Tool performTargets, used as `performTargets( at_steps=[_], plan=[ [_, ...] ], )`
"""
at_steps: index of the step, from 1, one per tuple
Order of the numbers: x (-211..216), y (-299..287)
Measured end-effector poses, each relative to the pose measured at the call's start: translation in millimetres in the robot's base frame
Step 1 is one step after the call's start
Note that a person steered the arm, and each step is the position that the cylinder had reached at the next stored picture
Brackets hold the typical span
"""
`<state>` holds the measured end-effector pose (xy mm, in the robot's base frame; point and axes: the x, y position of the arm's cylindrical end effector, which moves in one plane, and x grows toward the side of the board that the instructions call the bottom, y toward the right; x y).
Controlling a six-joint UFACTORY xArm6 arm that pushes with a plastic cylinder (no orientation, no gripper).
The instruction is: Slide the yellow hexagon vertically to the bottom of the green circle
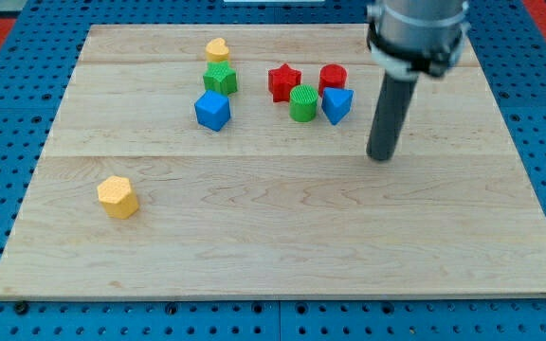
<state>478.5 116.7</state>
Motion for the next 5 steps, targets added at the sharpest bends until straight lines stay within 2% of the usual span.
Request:
performTargets(
  at_steps=[1,2,3,4,5],
  plan=[
    [69,-53],
    [111,-107],
    [115,-151],
    [115,-153],
    [108,-189]
  ],
)
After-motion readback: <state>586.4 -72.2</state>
